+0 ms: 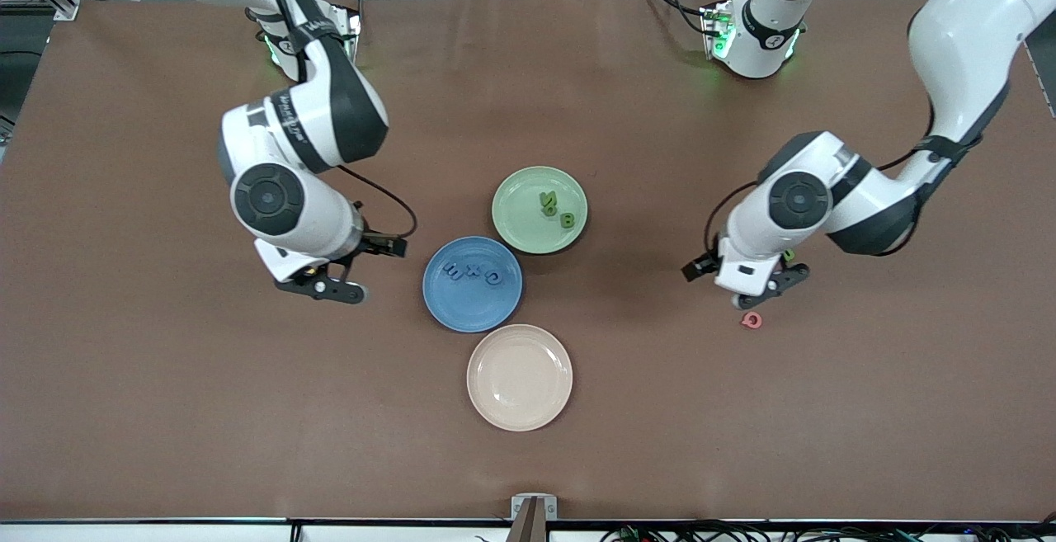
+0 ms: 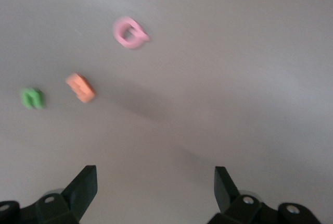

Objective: Sort letters by color into matching plates
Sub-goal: 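Move the left gripper to the green n while the right gripper reaches the 6, then grasp the green n with the left gripper while the right gripper grasps the 6, then drop the n onto the green plate while the right gripper drops the 6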

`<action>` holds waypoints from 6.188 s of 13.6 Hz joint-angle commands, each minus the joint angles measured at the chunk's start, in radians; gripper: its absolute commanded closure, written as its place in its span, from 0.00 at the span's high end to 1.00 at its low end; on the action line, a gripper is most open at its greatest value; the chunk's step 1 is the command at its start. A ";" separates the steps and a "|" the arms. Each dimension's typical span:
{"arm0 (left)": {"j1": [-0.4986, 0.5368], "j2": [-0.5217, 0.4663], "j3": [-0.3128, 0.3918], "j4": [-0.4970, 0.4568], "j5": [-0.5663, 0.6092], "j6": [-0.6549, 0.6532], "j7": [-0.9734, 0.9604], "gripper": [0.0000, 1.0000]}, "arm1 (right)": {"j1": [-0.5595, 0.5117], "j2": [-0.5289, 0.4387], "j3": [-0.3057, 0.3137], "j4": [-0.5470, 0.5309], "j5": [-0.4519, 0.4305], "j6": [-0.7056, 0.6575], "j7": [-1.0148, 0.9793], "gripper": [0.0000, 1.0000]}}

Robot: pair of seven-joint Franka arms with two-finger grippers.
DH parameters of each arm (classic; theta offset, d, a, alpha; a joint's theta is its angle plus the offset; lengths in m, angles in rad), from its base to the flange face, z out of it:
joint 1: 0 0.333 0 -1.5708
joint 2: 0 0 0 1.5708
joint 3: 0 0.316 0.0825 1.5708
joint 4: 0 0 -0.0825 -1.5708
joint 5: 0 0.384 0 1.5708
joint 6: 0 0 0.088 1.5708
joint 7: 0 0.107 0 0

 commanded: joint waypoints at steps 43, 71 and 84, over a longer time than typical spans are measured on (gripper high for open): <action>0.372 0.021 0.074 -0.320 0.225 0.331 0.077 0.00 | -0.285 -0.033 0.025 -0.799 -0.006 0.910 -0.783 0.32; -0.679 0.030 0.184 -0.057 0.173 0.319 -0.870 0.97 | 0.089 0.430 0.030 0.236 0.167 0.355 0.257 0.09; -0.375 -0.005 0.097 0.064 0.175 0.169 -0.323 1.00 | 0.107 0.479 0.039 0.267 0.167 0.412 0.294 0.67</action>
